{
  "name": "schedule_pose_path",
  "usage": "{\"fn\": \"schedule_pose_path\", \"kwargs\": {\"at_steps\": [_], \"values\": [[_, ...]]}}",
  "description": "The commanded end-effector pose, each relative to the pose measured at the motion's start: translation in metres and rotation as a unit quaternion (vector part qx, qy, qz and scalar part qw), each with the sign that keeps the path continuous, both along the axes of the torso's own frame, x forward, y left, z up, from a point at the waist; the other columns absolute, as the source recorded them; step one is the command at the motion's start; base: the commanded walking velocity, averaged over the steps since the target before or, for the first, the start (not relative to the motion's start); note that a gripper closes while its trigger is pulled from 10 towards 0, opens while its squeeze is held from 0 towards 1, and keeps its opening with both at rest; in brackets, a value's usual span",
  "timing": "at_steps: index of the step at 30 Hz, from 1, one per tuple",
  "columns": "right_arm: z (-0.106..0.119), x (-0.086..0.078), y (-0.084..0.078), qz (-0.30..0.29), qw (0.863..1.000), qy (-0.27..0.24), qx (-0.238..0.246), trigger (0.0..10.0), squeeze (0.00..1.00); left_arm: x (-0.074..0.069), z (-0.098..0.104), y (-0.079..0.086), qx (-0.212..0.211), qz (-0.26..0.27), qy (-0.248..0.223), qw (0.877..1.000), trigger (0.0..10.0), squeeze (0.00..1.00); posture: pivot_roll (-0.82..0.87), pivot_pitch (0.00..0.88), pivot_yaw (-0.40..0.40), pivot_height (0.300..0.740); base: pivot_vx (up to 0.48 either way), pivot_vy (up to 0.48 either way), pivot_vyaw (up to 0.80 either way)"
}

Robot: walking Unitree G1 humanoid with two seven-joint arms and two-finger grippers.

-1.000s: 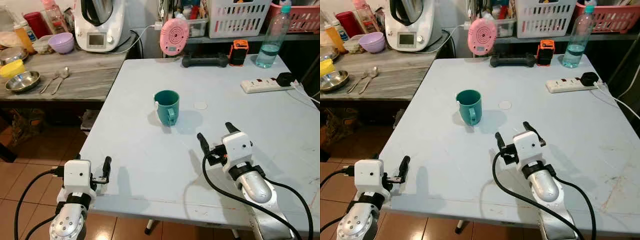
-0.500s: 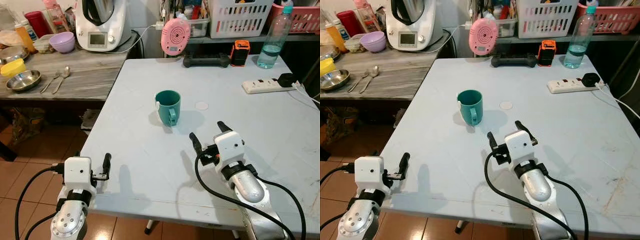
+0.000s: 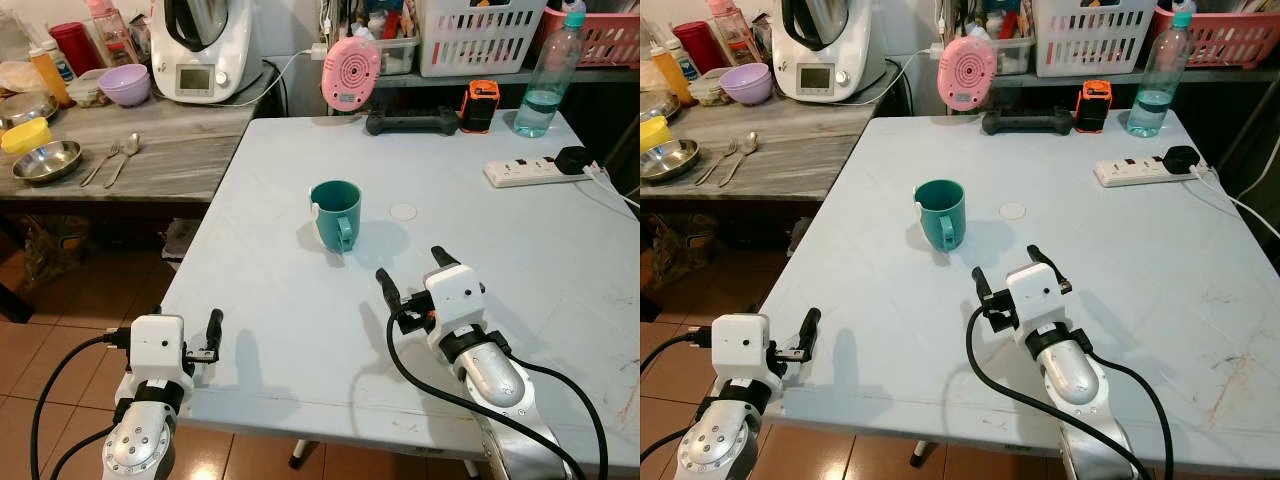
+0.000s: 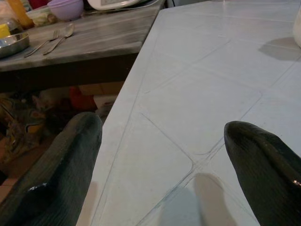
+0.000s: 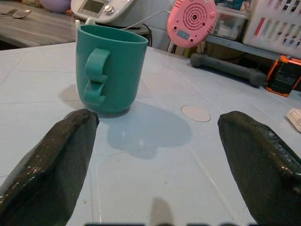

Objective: Setting the table

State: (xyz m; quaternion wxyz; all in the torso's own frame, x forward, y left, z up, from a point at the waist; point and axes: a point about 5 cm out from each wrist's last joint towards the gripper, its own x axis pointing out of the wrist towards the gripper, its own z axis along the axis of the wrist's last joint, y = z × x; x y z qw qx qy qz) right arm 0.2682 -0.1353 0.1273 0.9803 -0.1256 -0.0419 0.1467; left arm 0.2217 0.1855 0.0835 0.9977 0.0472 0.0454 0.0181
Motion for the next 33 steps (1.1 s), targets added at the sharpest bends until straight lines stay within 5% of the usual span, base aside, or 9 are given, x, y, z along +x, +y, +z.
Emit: {"fn": "schedule_pose_path", "kwargs": {"at_steps": [1,33], "values": [[0.003,0.0,0.004,0.005,1.0,-0.005,0.001,10.0,0.0,0.001,0.002,0.003,0.007,0.007,0.001,1.0,10.0,0.0,-0.22,0.039,0.1,0.74,0.0,0.0,0.0],[0.01,0.01,0.01,0.008,1.0,-0.02,0.008,10.0,0.0,0.005,0.005,0.0,0.01,0.004,-0.013,1.0,10.0,0.0,-0.21,0.035,0.1,0.74,-0.038,0.0,0.0]]}}
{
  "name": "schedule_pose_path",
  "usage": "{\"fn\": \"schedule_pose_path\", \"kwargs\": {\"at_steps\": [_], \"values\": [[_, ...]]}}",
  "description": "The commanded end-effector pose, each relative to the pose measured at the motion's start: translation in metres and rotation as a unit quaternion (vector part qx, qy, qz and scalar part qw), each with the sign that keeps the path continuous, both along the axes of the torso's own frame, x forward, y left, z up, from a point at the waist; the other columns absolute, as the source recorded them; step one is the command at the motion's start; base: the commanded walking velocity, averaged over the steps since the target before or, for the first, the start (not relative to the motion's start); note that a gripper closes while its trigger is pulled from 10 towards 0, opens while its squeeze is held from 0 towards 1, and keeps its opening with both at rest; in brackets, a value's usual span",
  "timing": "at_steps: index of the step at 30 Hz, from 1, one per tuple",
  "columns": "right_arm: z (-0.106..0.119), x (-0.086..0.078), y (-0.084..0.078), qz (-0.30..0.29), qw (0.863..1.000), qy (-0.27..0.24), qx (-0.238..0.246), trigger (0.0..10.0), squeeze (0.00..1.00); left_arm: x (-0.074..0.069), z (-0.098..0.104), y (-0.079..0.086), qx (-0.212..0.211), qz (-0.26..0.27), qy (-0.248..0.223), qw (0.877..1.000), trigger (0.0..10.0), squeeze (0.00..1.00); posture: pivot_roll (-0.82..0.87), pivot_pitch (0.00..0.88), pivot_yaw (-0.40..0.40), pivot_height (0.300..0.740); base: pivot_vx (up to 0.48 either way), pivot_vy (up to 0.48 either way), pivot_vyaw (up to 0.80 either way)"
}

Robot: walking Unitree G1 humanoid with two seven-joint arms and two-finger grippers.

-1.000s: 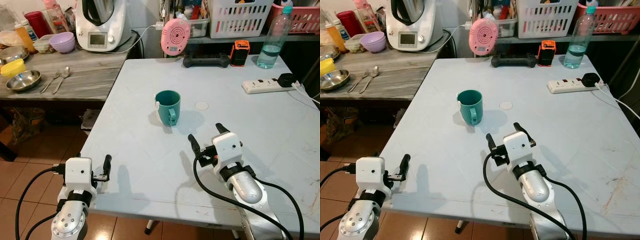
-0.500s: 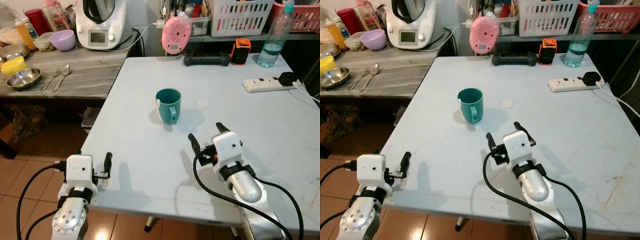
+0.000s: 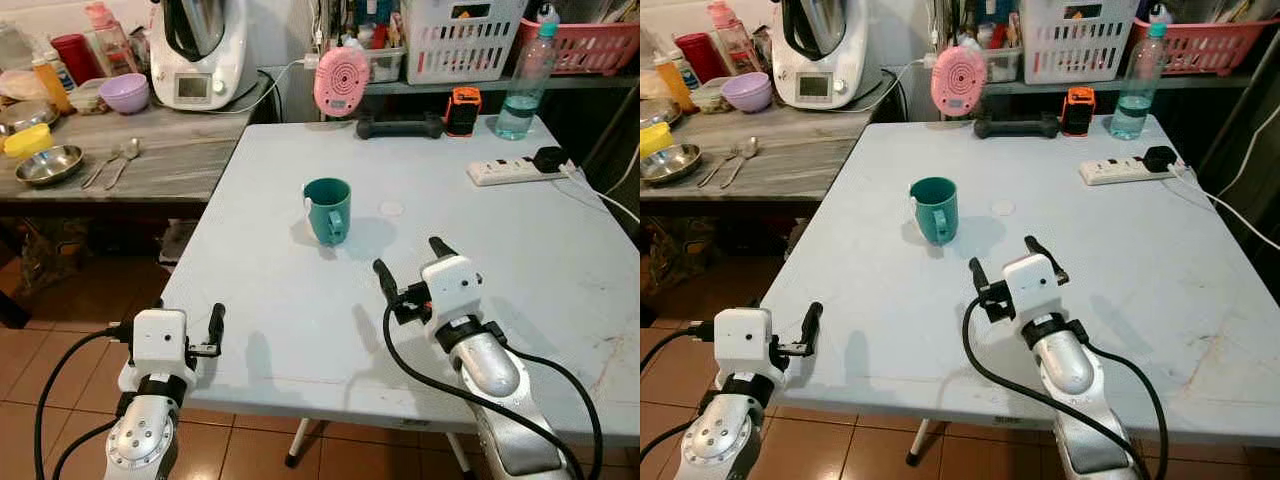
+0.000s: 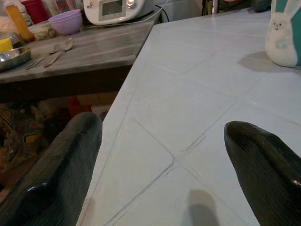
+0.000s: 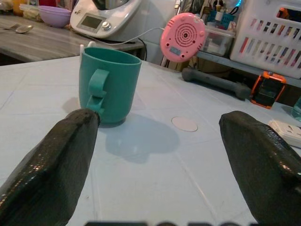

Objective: Setting the table

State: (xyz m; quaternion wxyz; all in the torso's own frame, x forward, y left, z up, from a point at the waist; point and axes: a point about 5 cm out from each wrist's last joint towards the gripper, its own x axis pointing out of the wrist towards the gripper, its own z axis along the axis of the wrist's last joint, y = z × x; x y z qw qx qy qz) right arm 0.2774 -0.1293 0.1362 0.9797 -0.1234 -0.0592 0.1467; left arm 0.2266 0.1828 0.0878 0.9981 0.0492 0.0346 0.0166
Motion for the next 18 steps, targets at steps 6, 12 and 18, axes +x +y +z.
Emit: {"fn": "schedule_pose_path", "kwargs": {"at_steps": [6,12,18], "values": [[0.003,0.0028,0.007,0.008,1.0,-0.008,0.004,10.0,0.0,0.0006,0.0017,0.0026,0.008,0.005,-0.003,1.0,10.0,0.0,-0.21,0.036,0.102,0.74,0.0,0.0,0.0],[0.0071,0.0052,0.011,0.01,1.0,-0.015,0.005,10.0,0.0,0.0032,0.0036,0.0002,0.006,0.003,-0.007,1.0,10.0,0.0,-0.21,0.039,0.103,0.74,0.0,0.0,0.0],[0.0103,0.0063,0.0112,0.005,1.0,-0.021,0.017,10.0,0.0,0.0078,0.007,-0.0041,0.001,-0.001,-0.017,1.0,10.0,0.0,-0.21,0.04,0.105,0.74,0.0,0.0,0.0]]}}
